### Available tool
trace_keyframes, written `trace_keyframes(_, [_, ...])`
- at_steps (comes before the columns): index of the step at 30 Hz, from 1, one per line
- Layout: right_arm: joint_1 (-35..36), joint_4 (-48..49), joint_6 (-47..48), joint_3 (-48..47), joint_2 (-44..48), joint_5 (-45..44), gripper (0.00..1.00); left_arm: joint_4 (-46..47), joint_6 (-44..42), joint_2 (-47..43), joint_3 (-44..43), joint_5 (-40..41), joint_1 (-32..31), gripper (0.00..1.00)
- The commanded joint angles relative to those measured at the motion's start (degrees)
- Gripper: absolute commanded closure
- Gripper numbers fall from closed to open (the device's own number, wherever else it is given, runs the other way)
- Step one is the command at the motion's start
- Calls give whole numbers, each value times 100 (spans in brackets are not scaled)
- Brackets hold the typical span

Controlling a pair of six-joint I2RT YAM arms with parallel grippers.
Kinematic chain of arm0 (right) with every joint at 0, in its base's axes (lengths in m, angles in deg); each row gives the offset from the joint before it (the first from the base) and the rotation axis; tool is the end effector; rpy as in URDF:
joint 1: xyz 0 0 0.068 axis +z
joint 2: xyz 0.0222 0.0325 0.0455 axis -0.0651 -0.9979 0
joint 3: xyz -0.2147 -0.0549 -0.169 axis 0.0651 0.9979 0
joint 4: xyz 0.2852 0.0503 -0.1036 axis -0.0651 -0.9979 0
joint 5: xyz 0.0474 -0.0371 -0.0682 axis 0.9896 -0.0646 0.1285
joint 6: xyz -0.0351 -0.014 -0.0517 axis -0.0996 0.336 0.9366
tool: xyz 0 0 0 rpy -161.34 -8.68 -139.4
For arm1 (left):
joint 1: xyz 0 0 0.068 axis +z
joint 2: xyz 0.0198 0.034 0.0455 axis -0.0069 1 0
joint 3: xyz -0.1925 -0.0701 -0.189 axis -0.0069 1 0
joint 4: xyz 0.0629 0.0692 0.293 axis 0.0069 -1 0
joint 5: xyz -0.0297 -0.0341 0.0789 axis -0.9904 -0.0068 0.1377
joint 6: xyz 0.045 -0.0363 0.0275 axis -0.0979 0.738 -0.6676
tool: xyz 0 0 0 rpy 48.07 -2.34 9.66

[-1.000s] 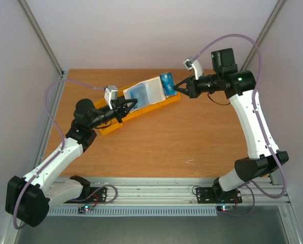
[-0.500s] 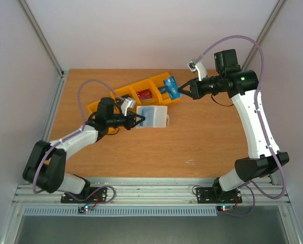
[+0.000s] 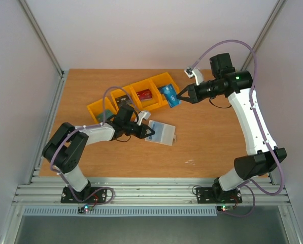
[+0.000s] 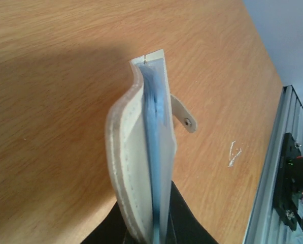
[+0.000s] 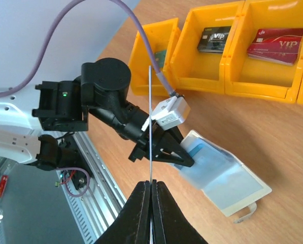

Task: Take the credit cards out of the card holder

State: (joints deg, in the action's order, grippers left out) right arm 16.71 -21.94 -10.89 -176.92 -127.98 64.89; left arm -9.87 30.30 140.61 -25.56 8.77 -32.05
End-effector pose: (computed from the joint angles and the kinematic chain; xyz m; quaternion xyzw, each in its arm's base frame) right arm 0.3241 0.1111 0.4380 -0.4702 0.7531 0.3087 0.3413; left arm 0.2990 -0.2209 0.1240 0.2459 0.8392 -0.4322 0.2201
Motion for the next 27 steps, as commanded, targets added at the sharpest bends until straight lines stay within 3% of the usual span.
trace_keyframes(1, [-5,-154,138,21,51,158,99,313,-54,212,-101,198,-77,100])
trace_keyframes(5, [-5,-208,184,52,83,131,99,177,-266,475,-183,531,-147,99])
trace_keyframes(7, [-10,-241,202,69,83,124,99,62,-263,487,-237,797,-146,94])
trace_keyframes(10, [-5,-236,228,87,84,141,99,20,-280,466,-238,1109,-143,61])
trace_keyframes(12, [-5,-252,229,77,67,127,99,7,-320,414,-225,1274,-147,49])
trace_keyframes(18, [11,-403,257,-53,-1,14,99,46,-525,-67,19,1647,-147,41])
trace_keyframes(23, [126,-813,471,-379,-113,-193,99,176,-1150,-1576,601,1561,-146,38])
trace_keyframes(27, [429,-989,701,-437,-102,-290,99,540,-1692,-2994,1122,775,-39,32])
